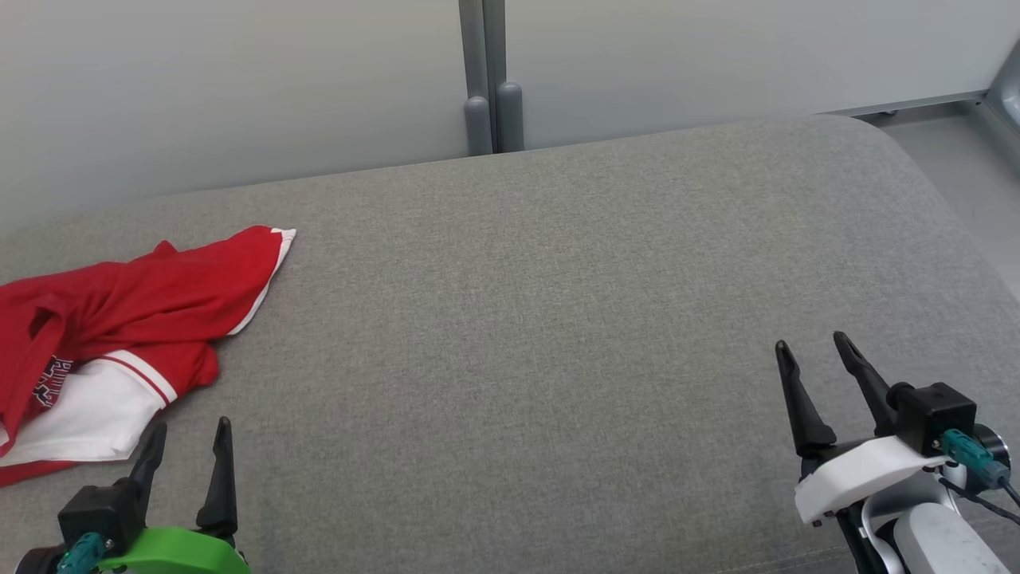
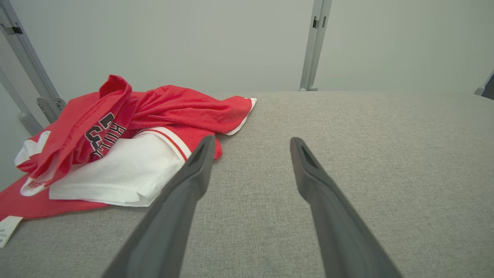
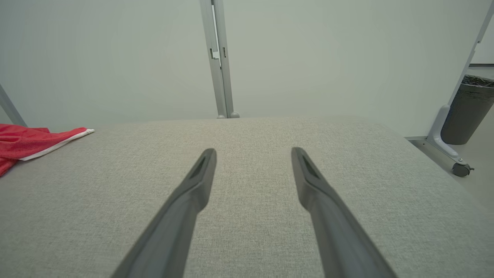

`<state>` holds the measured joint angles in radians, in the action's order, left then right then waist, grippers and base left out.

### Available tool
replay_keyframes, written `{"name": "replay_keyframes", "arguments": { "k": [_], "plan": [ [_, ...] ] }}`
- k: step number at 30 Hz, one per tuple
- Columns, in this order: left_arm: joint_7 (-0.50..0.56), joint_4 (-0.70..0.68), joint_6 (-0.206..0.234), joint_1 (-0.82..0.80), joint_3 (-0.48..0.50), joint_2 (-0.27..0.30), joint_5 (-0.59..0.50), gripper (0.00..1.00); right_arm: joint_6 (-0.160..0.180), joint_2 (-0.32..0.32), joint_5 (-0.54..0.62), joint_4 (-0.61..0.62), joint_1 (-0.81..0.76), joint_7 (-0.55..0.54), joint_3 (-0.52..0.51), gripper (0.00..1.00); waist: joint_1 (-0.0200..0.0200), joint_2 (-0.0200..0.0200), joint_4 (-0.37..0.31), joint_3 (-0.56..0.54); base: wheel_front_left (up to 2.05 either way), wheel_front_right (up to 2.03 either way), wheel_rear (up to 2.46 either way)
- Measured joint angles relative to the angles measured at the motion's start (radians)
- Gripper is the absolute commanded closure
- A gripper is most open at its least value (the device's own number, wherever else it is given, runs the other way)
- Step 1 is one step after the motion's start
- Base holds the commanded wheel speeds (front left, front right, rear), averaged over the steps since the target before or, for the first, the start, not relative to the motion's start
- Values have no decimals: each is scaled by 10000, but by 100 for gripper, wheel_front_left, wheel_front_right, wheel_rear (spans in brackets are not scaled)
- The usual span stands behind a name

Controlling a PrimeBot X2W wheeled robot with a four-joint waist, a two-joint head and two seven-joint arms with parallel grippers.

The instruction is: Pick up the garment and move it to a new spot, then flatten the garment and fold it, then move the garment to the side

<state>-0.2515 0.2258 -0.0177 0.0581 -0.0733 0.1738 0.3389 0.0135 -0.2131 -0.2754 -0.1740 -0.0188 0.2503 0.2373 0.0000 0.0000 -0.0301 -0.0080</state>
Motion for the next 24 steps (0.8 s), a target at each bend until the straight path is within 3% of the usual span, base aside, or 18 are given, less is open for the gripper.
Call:
{"name": "replay_keyframes", "arguments": {
  "k": [24],
  "plan": [
    [0, 481, -362, -12, 309, -48, -54, 0, -303, -61, 132, -221, -128, 0, -673, 0, 0, 0, -18, -12, 0, 0, 0]
  ]
}}
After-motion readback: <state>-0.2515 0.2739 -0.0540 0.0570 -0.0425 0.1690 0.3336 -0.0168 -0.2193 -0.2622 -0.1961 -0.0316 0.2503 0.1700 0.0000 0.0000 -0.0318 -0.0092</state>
